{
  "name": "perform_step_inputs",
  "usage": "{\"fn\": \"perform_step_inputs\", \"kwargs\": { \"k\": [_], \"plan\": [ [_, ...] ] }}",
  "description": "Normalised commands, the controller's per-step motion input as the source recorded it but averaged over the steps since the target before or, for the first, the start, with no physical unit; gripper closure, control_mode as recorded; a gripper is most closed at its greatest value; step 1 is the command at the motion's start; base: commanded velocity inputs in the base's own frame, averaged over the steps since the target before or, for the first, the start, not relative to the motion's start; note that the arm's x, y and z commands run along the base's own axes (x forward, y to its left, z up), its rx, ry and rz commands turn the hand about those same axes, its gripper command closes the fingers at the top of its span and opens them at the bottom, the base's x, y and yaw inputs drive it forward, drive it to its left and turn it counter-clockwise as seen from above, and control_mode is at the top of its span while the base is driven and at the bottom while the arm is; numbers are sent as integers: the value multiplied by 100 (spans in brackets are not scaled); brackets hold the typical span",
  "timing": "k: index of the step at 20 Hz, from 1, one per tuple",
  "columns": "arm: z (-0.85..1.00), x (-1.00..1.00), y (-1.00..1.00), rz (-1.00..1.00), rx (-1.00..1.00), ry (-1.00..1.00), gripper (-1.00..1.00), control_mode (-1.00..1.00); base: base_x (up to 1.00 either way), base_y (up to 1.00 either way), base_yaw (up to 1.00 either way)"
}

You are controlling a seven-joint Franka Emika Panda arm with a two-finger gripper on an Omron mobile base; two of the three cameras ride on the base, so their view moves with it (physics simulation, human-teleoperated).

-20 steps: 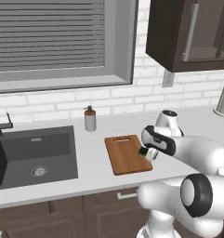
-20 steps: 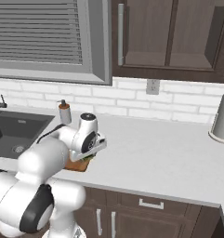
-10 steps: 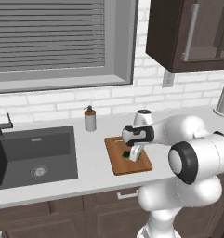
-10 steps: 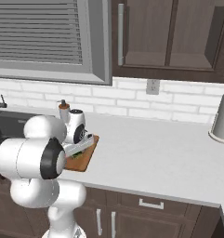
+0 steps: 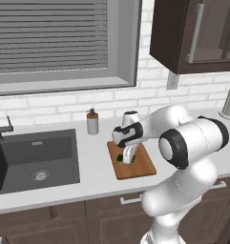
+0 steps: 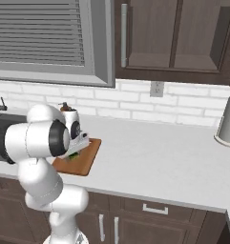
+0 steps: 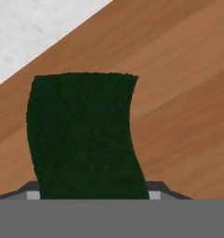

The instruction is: Pick up the sponge from the counter and clean the cutting board by briefly scrubbing or pressing down on the cutting board. Once finished, release the sponge.

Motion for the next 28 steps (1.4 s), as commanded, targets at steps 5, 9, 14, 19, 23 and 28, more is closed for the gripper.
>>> {"fn": "perform_step_inputs", "kwargs": {
  "k": [5, 9, 14, 19, 23, 28],
  "plan": [
    [-37, -38, 27, 13, -3, -1, 100, -100, 0, 0, 0],
    [-18, -48, 29, 13, 0, 0, 100, -100, 0, 0, 0],
    [-6, -44, 33, 12, 0, 1, 100, -100, 0, 0, 0],
    [-1, -41, 31, 11, 0, 9, 100, -100, 0, 0, 0],
    [-2, -16, 12, 9, 0, 11, 100, -100, 0, 0, 0],
    [-5, 1, -1, 6, 0, 7, 100, -100, 0, 0, 0]
  ]
}}
